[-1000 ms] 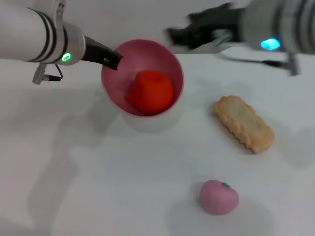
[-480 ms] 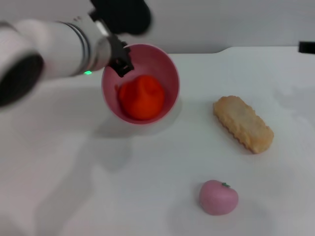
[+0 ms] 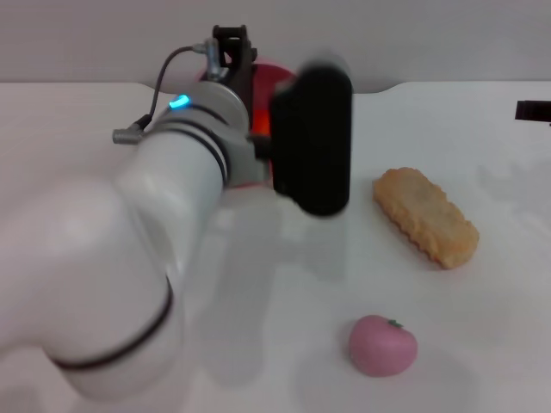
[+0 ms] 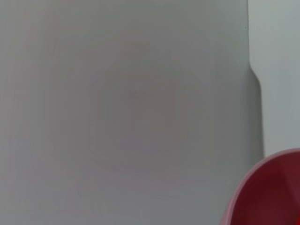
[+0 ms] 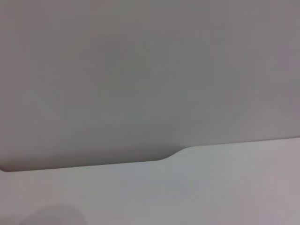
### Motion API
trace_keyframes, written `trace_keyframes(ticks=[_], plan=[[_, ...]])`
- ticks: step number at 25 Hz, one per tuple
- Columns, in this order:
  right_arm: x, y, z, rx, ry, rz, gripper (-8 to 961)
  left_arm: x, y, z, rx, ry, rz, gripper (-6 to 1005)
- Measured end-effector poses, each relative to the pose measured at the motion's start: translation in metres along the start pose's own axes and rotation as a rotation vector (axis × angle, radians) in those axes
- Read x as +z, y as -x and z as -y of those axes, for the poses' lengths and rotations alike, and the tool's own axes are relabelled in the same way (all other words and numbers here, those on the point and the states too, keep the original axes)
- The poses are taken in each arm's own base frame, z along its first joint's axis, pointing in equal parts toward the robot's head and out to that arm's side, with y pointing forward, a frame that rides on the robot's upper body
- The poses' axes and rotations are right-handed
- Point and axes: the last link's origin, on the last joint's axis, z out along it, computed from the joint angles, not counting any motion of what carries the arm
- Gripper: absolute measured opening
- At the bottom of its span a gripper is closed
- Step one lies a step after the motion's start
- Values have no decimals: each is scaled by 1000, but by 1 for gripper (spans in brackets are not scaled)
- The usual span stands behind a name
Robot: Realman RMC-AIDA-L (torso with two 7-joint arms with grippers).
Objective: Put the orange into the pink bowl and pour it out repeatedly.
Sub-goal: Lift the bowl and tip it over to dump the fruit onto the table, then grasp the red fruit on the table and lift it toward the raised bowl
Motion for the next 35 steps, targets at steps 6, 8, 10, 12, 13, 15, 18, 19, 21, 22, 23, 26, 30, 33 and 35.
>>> trace_keyframes(ticks=[6,8,10,12,13,15,18,19,21,22,23,26,30,33,35], plan=[[3,0,-4,-8,10,-7,539,-8,-8,-10,170,-94,-14,43],[4,-1,-4,-8,12,-11,539,-10,-9,-18,274,-141,-17,42],[4,-1,-4,-7,12,-13,539,-10,-9,-18,274,-141,-17,42],[5,-1,-4,-6,14,-15,538,-11,-10,-21,328,-177,-18,42],[6,-1,-5,-6,16,-16,538,-11,-10,-21,328,-177,-18,42],[7,-1,-5,-6,19,-20,537,-15,-16,-27,385,-217,-41,42],[9,0,-7,-13,27,-23,537,-16,-17,-29,394,-219,-47,42],[10,-1,-8,-13,31,-24,537,-14,-17,-27,324,-215,-49,42],[12,-1,-9,-17,39,-29,537,-12,-15,-23,259,-213,-43,42],[12,-1,-10,-24,43,-29,538,-10,-11,-11,108,-197,-29,42],[13,0,-12,-37,54,-29,538,-9,-8,-6,44,-185,-19,42],[16,0,-24,-70,107,-28,538,-4,14,20,-257,-124,49,42],[24,2,-41,-113,161,-36,538,4,54,44,-626,2,188,42],[31,2,-56,-153,193,-45,538,6,71,48,-749,57,256,42],[38,1,-68,-186,215,-49,538,6,84,51,-836,92,304,42]])
